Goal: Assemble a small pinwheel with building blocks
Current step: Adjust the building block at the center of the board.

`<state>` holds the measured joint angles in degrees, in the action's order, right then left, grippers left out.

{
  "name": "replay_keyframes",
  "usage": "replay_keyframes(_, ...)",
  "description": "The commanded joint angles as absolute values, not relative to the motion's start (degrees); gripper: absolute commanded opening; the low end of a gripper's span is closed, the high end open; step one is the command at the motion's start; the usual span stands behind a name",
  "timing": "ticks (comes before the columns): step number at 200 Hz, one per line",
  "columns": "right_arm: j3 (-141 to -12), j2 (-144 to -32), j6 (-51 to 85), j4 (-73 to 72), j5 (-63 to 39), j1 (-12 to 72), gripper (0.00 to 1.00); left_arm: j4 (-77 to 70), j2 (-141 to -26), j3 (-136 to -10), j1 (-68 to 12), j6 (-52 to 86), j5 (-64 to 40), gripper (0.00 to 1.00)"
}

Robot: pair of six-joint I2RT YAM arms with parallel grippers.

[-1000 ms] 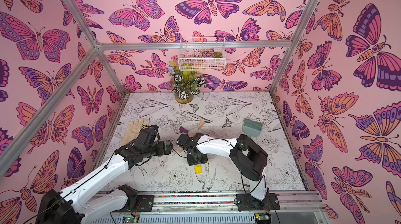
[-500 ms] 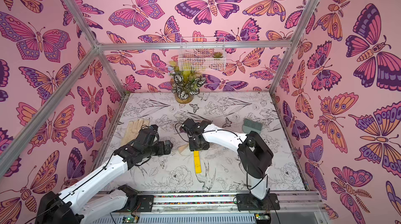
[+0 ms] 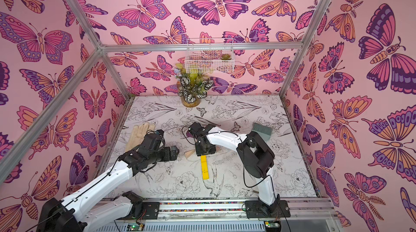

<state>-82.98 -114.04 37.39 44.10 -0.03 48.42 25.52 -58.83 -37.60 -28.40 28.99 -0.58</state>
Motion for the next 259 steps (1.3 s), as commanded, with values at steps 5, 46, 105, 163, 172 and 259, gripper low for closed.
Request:
replay_keyframes(5,-84.30,-115.55,36.30,43.27,-1.00,47.85,0.54,25.93,-58.54,-36.56,-28.04,29.00,-0.53,1.00)
replay_keyframes(46,-84.10,-116.27,36.63,40.96,-2.06,47.50,0.54,25.87,-58.80,-36.47,-28.04,29.16,-0.62,1.00)
replay_keyframes(105,-84.42,-117.06,36.56,40.27,-2.52,47.46,0.53,25.88,-59.41,-36.91,-28.04,29.09,-0.70,1.00)
replay_keyframes(163,-84.56,-116.97,36.39,40.18,-2.37,47.46,0.50,25.92,-59.90,-37.09,-28.04,29.00,-1.05,1.00)
replay_keyframes(172,-84.55,-116.98,36.39,40.17,-2.33,47.43,0.50,25.90,-59.85,-37.09,-28.04,28.98,-1.03,1.00)
replay_keyframes(259,-84.55,-117.08,36.21,40.16,-2.29,47.43,0.48,25.92,-59.72,-37.00,-28.04,29.00,-0.79,1.00)
